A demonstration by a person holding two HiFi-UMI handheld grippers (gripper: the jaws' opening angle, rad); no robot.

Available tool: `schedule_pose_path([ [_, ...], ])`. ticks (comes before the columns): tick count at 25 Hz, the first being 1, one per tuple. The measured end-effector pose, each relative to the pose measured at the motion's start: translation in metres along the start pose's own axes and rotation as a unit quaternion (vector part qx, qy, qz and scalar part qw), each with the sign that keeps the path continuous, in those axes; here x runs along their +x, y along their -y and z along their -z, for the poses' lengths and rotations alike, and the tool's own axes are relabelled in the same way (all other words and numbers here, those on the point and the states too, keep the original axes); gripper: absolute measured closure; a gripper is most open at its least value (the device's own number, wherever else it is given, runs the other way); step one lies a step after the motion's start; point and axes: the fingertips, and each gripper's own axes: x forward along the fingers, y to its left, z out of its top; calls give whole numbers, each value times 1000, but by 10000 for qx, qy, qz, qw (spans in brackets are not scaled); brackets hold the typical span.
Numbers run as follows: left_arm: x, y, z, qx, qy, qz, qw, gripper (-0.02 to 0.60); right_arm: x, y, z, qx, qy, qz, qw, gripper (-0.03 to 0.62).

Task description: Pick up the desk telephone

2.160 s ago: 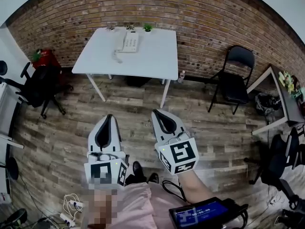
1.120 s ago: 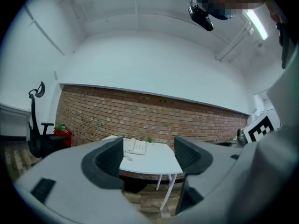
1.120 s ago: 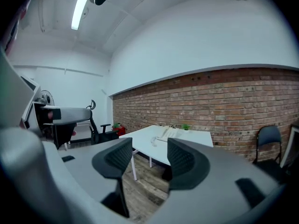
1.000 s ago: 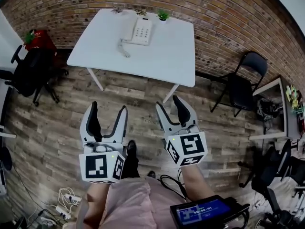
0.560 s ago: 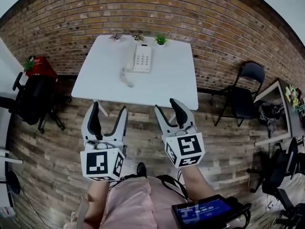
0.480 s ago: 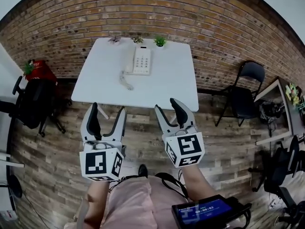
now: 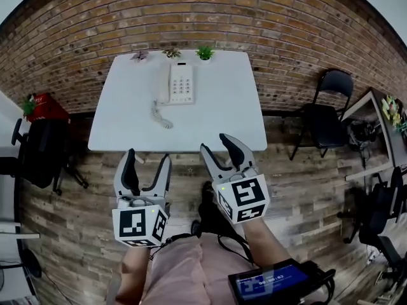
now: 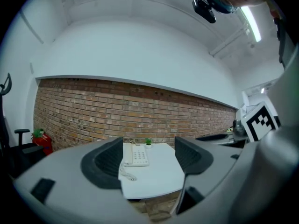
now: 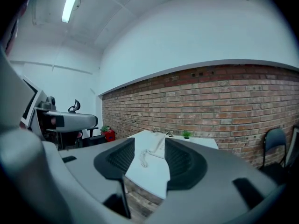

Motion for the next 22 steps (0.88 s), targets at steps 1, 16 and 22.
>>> schedule_pose_path([
  [1,6,-1,5,5,-58,21,10000,241,5,3,1,28,-4,-16,10000,387],
  [16,164,-36,30,55,-538,83,9985,238,141,92,7,232,-350,-116,9991,387],
  [22,236,-50,28,-5,-655,93,9978,233,206,126,7,315,-551,-256,9977,388],
])
